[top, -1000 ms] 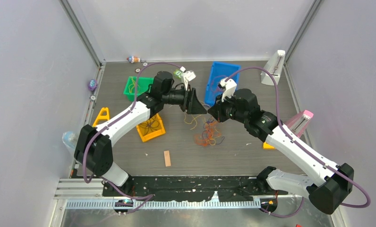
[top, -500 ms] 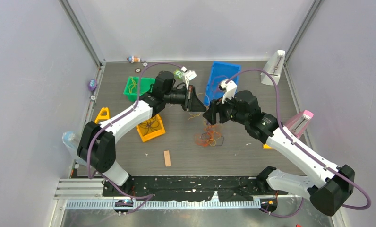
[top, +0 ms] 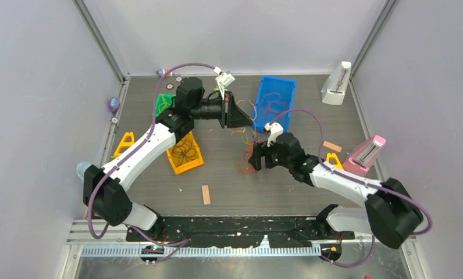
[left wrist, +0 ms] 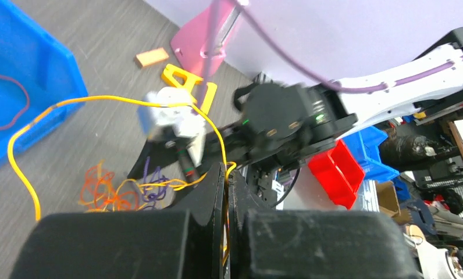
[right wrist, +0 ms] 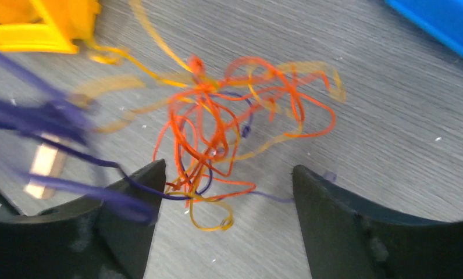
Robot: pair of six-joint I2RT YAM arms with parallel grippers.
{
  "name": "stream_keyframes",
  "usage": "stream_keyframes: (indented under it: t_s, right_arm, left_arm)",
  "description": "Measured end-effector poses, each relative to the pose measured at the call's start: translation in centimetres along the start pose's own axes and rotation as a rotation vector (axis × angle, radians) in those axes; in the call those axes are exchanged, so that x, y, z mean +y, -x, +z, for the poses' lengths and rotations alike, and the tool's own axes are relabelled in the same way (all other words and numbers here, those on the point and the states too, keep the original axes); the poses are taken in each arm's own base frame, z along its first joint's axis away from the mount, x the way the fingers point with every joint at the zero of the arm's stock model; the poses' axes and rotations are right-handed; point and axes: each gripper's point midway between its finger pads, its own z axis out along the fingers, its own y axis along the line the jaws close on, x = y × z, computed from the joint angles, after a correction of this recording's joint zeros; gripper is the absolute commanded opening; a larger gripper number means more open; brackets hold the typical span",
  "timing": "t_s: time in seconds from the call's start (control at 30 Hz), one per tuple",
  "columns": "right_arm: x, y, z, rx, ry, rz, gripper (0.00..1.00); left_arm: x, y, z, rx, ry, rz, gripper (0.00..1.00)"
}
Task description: Untangle the cables
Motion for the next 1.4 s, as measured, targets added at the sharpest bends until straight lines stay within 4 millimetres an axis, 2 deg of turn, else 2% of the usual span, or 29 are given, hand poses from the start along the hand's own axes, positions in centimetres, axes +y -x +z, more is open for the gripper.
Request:
stream_keyframes:
  t_s: [0.07,0.13,0.17,0.23,0.3,0.5,0.67,0.73,0.87,1.03,1.1,1.2,1.4]
  right_arm:
    - [-0.5,-0.9,1.4,0.022,-0.023,0.022,0.30]
    - [-1.4,-1.8,2.5,0.035,-0.071,0.054,0.10]
    - [-1.9,-2.3,2.7,0.040,-0.099,0.079,0.08]
    - [-3.0,-3.2,2.7,0.042,-0.161,0.122,0.06]
    - [-3.9,-3.3,2.3,0.027,-0.216,0.158,0.06]
    - [-8.0,-2.5,-1.4,-0.091,-0.392,0.322,0.05]
    - [-12.1,-2.5,-5.7,-0.205,-0.544,0.460,0.05]
    - [-13.1,-2.6,-7.2,-0.242,-0.594,0.494,0.05]
    - [-13.5,-1.6,-9.5,-0.325,-0.630,0.515,0.05]
    - [-13.2,-0.8,-10.1,-0.344,-0.615,0.493,0.05]
    - [-13.0,-0.6,-10.0,-0.324,-0.606,0.476,0.05]
    - [-12.7,-0.6,-9.5,-0.292,-0.588,0.456,0.05]
    - [-12.0,-0.4,-9.2,-0.264,-0.545,0.422,0.05]
  left_arm:
    - [-1.0,1.1,-0.4,-0.022,-0.009,0.020,0.00]
    - [-1.6,2.1,-0.9,-0.044,-0.010,0.021,0.00]
    - [-1.7,2.6,-1.2,-0.057,-0.007,0.018,0.00]
    - [-1.4,3.5,-2.3,-0.086,0.014,-0.005,0.00]
    - [-0.1,5.1,-4.2,-0.141,0.066,-0.029,0.00]
    - [6.0,9.1,-11.1,-0.323,0.290,-0.090,0.00]
    - [10.2,9.1,-14.6,-0.400,0.440,-0.157,0.00]
    - [11.5,9.1,-15.6,-0.421,0.498,-0.175,0.00]
    - [14.2,8.8,-18.1,-0.442,0.649,-0.207,0.00]
    - [16.8,10.0,-18.8,-0.412,0.736,-0.210,0.00]
    - [18.2,9.6,-18.9,-0.395,0.768,-0.226,0.00]
    - [20.6,8.8,-19.0,-0.349,0.825,-0.264,0.00]
    - [25.8,9.2,-19.2,-0.268,0.924,-0.275,0.00]
